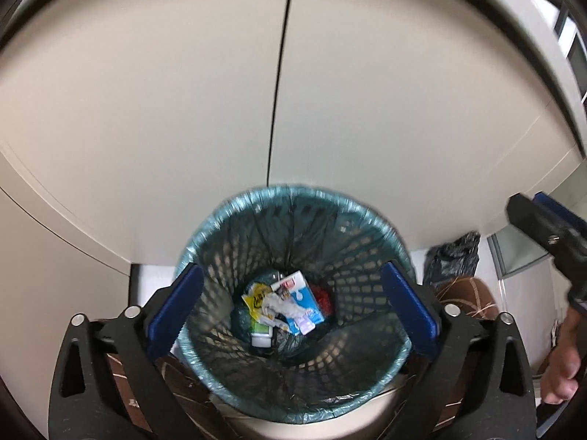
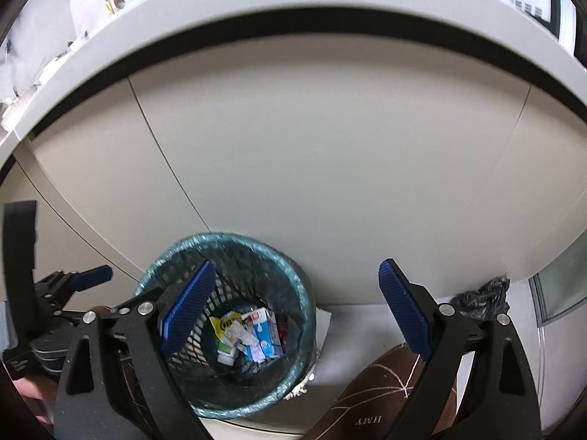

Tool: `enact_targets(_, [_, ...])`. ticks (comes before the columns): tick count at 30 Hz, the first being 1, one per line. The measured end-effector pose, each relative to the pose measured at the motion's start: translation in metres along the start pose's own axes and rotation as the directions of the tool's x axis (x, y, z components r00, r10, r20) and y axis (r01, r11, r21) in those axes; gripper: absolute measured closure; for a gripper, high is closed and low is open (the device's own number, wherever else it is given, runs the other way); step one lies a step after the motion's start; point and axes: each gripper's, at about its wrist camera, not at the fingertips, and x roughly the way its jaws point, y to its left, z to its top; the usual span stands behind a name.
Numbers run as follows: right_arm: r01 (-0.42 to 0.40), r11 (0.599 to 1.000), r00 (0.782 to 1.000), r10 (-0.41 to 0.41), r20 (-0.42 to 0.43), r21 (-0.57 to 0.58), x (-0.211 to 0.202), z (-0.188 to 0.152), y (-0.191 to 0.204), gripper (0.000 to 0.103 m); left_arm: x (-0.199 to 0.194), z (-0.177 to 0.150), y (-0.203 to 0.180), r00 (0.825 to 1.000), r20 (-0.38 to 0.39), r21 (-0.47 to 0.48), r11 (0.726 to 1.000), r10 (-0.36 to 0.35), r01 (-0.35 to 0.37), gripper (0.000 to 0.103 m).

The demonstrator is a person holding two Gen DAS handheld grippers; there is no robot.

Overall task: Collect trash
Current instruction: 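Raise both open tools back up toward the counter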

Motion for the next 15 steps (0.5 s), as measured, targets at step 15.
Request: enact_targets(15, [0.005,0.999,0.976,0.002,0.216,-0.033,-0.090,0.060,0.011,0.010,-0.124,0.052,0.004,0.979,0.199,-0.033,0.999,0.042,-0.036,0.006])
